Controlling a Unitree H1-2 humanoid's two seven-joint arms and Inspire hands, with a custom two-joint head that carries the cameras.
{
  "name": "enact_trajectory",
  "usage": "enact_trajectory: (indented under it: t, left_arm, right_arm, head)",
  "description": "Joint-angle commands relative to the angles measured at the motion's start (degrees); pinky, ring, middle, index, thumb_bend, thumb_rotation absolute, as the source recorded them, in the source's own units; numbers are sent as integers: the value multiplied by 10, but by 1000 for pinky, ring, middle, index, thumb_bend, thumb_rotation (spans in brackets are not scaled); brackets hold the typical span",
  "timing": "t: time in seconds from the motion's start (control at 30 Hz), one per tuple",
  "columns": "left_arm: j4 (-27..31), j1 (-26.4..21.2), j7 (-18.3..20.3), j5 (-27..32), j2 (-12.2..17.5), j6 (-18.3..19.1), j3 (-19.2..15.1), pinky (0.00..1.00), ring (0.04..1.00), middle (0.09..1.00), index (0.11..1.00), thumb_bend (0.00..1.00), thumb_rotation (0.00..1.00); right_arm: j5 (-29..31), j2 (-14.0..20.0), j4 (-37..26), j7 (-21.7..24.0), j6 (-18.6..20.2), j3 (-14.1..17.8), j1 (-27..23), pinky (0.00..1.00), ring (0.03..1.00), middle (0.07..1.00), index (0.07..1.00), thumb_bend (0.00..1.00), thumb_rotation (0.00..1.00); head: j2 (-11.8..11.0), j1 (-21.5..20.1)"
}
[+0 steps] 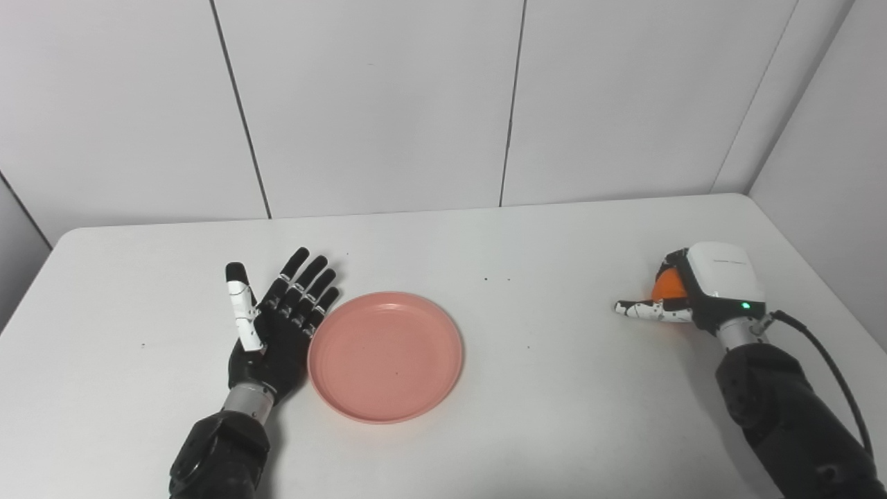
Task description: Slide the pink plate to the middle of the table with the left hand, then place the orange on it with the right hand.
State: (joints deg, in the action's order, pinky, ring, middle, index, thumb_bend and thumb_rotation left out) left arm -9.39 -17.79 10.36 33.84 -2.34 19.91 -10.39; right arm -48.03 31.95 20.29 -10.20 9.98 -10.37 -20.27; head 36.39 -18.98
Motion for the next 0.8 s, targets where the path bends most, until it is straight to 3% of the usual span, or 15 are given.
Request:
enact_trajectory:
  t: [0.0,0.03,0.1,0.23,0.33,0.5,0.77]
  left_arm:
    - [-16,19,-24,-13,3,38,2,931,890,840,838,906,888]
    - [-16,19,-25,-12,2,39,1,927,889,841,838,907,888]
    - [-16,18,-24,-10,1,40,1,927,886,830,840,907,884]
    - [-17,19,-19,-9,3,39,1,933,888,836,850,907,888]
    - [-14,19,-22,-9,1,41,1,929,885,832,846,908,884]
    - [-12,19,-27,-9,-1,44,-2,923,880,825,832,914,872]
    - [-13,17,-26,-10,-2,43,-1,923,880,823,840,914,876]
  right_arm:
    - [4,10,2,24,1,-10,9,285,376,417,470,650,695]
    - [9,9,5,22,-2,-9,8,324,421,456,510,641,704]
    - [19,7,10,18,-9,-5,7,165,228,287,339,538,608]
    - [34,7,20,4,-24,-4,3,109,165,229,282,480,510]
    - [40,10,15,7,-25,-7,3,125,181,244,299,464,459]
    - [45,18,-15,33,-12,-11,4,158,216,282,347,471,460]
    - [39,26,-118,94,17,-1,5,176,240,314,382,487,449]
  head:
    - [0,0]
    - [0,0]
    - [1,0]
    - [1,0]
    - [1,1]
    - [3,1]
    - [3,-1]
